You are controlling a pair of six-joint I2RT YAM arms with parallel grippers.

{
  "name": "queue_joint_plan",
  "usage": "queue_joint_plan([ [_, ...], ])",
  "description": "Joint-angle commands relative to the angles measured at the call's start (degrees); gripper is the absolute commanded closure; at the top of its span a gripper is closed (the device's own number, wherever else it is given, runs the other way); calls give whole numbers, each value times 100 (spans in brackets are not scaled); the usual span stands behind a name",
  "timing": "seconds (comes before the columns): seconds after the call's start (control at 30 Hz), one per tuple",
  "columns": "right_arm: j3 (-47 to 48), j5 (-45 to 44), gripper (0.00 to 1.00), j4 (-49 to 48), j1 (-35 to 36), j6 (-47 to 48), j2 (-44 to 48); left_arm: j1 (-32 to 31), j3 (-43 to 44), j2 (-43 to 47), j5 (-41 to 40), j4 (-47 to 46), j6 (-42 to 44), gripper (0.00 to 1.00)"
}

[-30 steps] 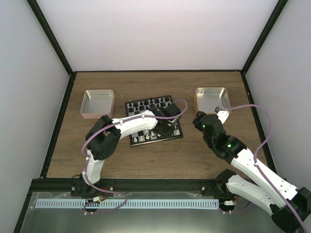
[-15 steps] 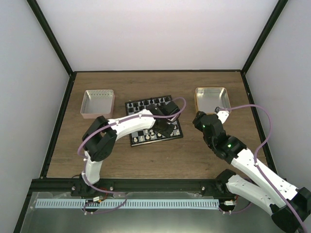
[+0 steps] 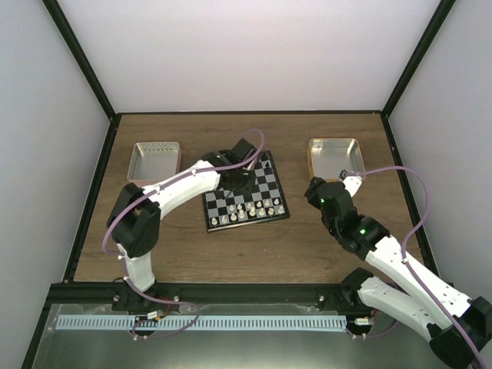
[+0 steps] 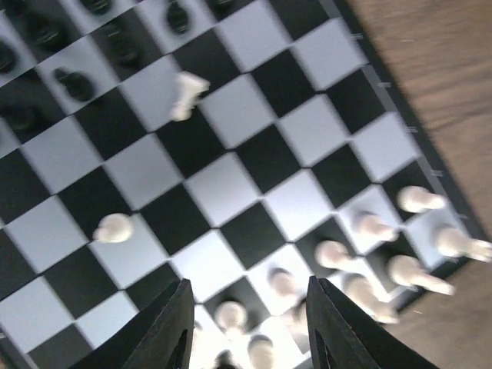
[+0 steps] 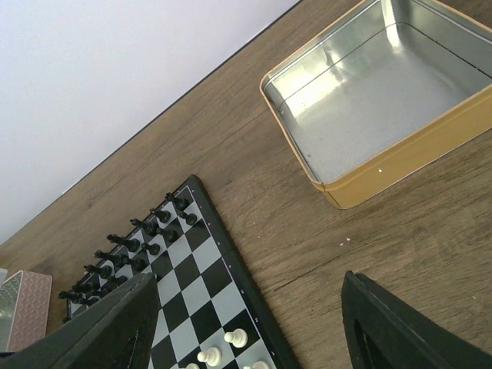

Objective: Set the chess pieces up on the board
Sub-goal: Pick up the chess piece from the chessboard.

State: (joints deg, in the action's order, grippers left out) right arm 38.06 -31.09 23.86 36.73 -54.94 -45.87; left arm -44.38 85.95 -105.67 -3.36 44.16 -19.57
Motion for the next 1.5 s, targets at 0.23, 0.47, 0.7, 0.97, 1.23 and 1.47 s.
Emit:
queue_joint_plan([
  [0.23,-106,7,33,-153,-5,-53,85,934,-393,-290,138,-356,-178,56],
  [0.47,-124,20,33,-158,-8,-59,110,1050,-298,-682,218,-397,-146,58],
  [0.7,-118,29,33,-197,-8,-9,100,1071,-263,-849,49,-405,-113,67],
  [0.97,-123,16,33,-210,-8,1,113,1099,-229,-912,-63,-424,-90,74],
  [1.23,-116,41,33,-234,-6,3,87,1098,-252,-817,-160,-382,2,90],
  [1.47,-164,58,33,-255,-7,-16,80,1090,-859,-123,-101,-302,33,92],
])
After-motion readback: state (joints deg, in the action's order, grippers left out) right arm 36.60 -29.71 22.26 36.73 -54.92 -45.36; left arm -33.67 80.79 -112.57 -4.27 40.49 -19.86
